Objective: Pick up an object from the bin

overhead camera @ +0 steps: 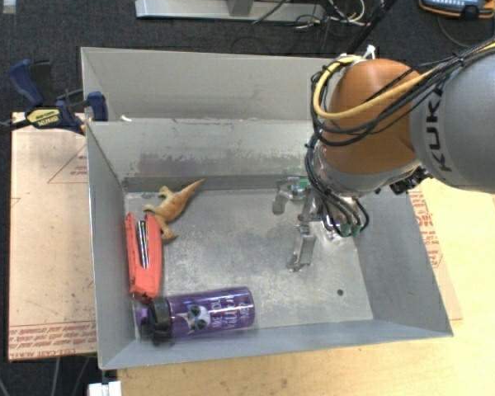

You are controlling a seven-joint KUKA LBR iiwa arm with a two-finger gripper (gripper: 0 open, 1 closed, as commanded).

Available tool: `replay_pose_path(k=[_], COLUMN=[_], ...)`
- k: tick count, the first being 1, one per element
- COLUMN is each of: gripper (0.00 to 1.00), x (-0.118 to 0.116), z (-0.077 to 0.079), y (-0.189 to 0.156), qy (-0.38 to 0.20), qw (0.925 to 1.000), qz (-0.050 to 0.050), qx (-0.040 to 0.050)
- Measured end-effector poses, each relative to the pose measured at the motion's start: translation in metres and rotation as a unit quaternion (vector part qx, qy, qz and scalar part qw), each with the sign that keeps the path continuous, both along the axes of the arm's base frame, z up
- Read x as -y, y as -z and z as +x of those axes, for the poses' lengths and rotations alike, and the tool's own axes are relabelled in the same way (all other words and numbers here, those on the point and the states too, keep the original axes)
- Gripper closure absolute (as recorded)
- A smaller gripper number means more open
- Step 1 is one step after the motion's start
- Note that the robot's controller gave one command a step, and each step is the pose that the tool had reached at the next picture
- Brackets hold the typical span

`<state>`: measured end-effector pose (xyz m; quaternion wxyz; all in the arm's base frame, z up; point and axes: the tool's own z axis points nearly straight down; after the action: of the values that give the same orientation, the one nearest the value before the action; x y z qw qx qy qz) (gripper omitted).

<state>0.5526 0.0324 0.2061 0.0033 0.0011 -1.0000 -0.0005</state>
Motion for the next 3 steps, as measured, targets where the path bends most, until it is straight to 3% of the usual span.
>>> replay_pose_path(k=[1, 2, 3], gripper=[0.0, 0.0, 0.0], x=[0.0, -0.015, -0.026], z=[0.001, -0.004, -0.022], y=[-0.004, 0.028, 0.075], qy=[0.0, -0.028, -0.008], qw=[1.0, 0.9996, 1.0], qz=[0.0, 0.0, 0.001], qx=[0.0037, 0.0066, 0.0045])
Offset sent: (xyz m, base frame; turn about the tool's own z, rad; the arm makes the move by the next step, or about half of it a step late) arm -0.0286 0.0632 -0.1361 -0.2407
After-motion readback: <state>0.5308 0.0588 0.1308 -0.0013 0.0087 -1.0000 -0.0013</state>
